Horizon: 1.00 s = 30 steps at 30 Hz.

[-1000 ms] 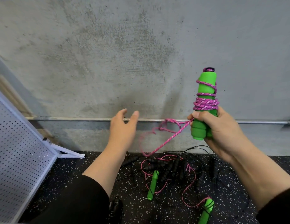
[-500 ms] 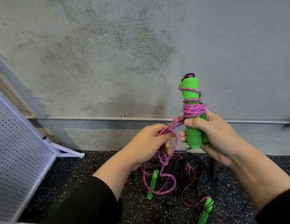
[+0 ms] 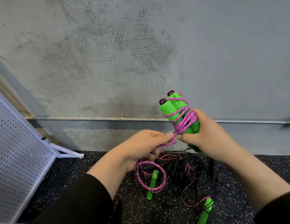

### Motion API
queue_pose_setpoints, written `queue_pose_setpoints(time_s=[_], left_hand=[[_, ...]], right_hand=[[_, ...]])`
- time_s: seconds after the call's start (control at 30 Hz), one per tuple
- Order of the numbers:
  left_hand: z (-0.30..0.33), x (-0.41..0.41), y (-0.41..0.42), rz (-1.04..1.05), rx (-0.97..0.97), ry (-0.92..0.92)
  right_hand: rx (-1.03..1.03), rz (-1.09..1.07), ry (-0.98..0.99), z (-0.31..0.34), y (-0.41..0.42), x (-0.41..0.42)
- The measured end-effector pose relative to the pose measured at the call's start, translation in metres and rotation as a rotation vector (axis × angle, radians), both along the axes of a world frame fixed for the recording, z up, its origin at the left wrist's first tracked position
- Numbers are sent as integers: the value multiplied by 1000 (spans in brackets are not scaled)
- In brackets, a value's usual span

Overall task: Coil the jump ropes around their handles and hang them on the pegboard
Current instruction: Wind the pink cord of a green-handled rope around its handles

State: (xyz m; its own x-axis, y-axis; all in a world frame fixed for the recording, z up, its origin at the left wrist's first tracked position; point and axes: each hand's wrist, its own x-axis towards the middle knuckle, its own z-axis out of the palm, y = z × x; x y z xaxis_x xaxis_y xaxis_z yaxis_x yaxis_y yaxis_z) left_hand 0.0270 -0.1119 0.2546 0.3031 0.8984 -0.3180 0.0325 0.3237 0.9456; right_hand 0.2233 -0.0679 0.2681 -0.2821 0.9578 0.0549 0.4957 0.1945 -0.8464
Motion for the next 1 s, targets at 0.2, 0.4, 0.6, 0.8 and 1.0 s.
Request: queue_pose_setpoints(time_s=[0.2, 0.4, 0.6, 0.8, 1.0], left_hand=[[-5, 8, 1, 178, -89, -99], [-11, 2, 7, 385, -118, -136], [-8, 0, 9, 317, -120, -171], [-7, 3, 8, 337, -127, -235], [-9, 1, 11, 380, -122, -223]], right_hand=[[295, 73, -381, -8, -9, -14], [74, 232, -258, -7, -15, -18], [163, 60, -171, -17, 0, -13], [208, 155, -335, -21, -7, -17], [151, 72, -277, -24, 0, -20]])
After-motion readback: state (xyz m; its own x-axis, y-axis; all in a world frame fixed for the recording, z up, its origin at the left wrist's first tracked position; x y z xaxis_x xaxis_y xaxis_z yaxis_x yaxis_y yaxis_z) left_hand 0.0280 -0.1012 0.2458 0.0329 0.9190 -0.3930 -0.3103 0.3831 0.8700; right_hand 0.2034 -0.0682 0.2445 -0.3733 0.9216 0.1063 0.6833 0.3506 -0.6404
